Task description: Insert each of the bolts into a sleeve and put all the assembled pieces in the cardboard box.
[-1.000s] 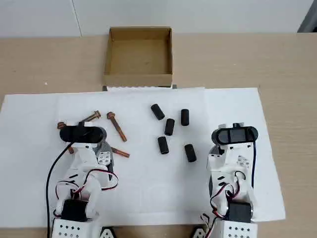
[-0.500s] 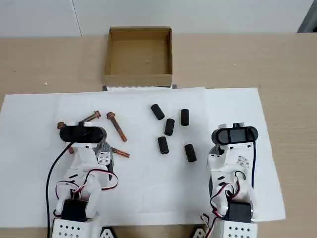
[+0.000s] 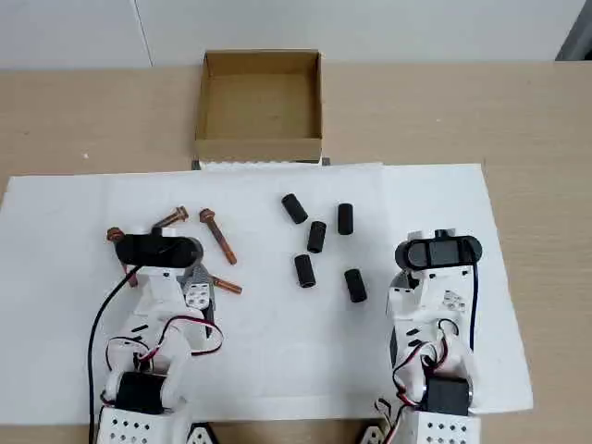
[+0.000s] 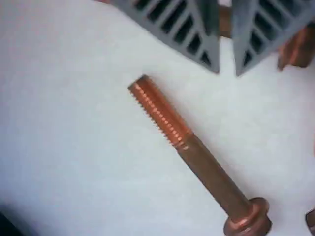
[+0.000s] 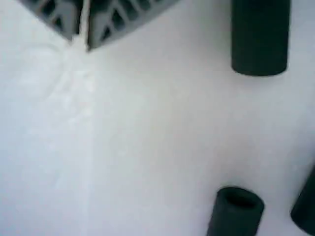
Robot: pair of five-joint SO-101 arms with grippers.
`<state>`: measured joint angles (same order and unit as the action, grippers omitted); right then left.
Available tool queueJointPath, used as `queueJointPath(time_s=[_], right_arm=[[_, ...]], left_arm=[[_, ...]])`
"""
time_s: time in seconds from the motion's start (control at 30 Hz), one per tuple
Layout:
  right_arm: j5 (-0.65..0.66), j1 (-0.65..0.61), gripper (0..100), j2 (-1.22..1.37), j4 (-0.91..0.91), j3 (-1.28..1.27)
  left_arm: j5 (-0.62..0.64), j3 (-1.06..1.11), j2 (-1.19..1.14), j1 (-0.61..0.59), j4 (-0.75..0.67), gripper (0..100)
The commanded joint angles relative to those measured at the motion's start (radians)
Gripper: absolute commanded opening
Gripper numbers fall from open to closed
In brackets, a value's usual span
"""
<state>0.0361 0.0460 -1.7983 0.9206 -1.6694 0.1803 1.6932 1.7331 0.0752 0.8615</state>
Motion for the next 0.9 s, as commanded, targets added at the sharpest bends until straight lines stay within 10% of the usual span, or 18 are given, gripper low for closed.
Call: queueJointPath(time_s=[0.0,0.47,0.87], right_arm=[[-0.002,-0.002,0.3,-0.015,0.012,0.021],[-0.005,-0.002,0.2,0.051,0.271,0.356],[-0.153,-0.081,0.2,0.769,0.374,0.931]], left_arm=[[-0.005,-0.113,0.011,-0.028,-0.012,1],[-0.087,-0.341,0.003,-0.049,0.299,1],[-0.084,-0.633,-0.388,-0.049,0.342,1]])
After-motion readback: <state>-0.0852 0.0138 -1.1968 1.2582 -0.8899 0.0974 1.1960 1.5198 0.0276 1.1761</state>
